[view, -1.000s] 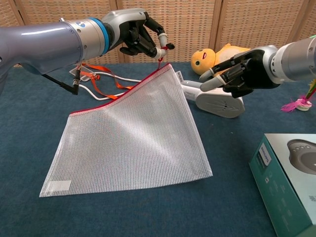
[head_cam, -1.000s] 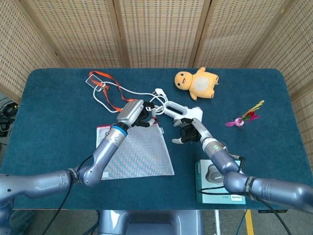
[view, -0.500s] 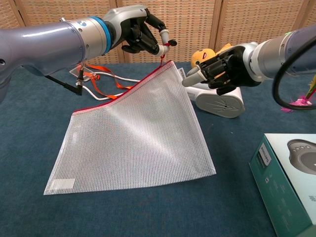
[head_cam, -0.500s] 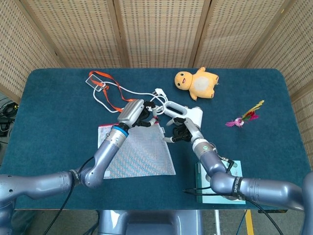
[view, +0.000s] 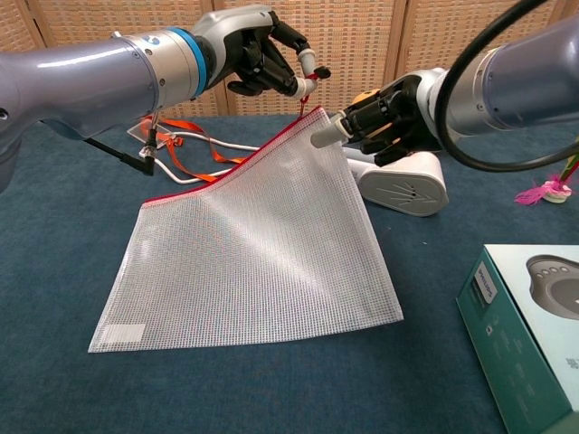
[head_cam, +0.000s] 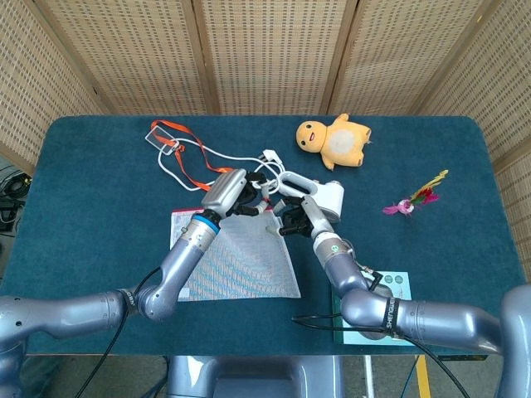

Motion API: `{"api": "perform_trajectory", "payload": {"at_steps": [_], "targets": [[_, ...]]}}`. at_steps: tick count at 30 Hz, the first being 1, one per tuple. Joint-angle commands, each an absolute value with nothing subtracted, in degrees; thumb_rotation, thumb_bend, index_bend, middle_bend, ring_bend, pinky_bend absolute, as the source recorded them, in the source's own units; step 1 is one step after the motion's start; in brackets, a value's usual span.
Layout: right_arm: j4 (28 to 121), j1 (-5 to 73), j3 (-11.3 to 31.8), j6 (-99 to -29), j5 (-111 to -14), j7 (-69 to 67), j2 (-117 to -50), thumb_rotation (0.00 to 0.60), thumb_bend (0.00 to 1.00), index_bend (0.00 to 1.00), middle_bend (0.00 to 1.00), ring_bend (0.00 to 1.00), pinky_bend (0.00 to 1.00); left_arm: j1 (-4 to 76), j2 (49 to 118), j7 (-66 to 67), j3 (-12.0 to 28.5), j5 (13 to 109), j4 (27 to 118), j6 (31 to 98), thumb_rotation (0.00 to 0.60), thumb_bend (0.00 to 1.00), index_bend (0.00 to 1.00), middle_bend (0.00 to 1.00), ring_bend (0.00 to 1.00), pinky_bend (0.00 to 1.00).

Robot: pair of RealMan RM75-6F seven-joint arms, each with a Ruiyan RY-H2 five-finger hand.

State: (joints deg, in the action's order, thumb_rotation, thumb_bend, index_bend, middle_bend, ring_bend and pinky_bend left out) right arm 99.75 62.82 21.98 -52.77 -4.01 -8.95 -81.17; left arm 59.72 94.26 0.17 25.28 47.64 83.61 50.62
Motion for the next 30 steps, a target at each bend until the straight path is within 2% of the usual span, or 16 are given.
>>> {"api": "perform_trajectory", "payload": {"at_steps": [1, 11, 18, 23, 30], "targets": [[99.25, 62.73, 22.76, -53.37, -3.44, -7.94, -81.78, 0.6, 0.36, 0.53, 0.9, 0.91, 1.0, 59.61, 94.24, -0.18, 25.4, 47.71, 83.86, 50.64, 0.6, 0.99, 0.93, 0.99, 0.91, 0.98], [97.93, 61.69, 25.21, -53.35, -1.54, -5.64, -82.7, 0.6, 0.5, 0.56, 0.9, 0.91, 1.0, 59.4, 93.77, -0.48, 25.47, 47.65, 84.24, 50.55, 0.6, 0.99, 0.93, 0.99, 0.91, 0.98], [98.54, 60.58, 26.67, -52.16, -1.14, -4.81, -82.49, 0.6, 0.52, 0.58, 0.9, 0.91, 1.0, 59.39, 93.9, -0.63, 25.35, 47.76, 83.86, 50.55, 0.6, 0.99, 0.93, 0.99, 0.91, 0.98], [98.88, 60.12, 27.27, -52.03, -0.9, -4.35, -82.48, 0.6, 0.66, 0.66, 0.92, 0.92, 1.0, 59.36, 94.08, -0.87, 25.32, 47.98, 83.63, 50.56, 0.6, 0.99, 0.93, 0.99, 0.91, 0.98], [99.81, 58.78, 28.04, -51.17, -1.56, -4.3, -81.89, 0.6, 0.67, 0.69, 0.93, 0.92, 1.0, 59.13, 94.02, -1.49, 25.25, 48.27, 83.41, 50.34, 0.6, 0.99, 0.93, 0.99, 0.91, 0.98]]}}
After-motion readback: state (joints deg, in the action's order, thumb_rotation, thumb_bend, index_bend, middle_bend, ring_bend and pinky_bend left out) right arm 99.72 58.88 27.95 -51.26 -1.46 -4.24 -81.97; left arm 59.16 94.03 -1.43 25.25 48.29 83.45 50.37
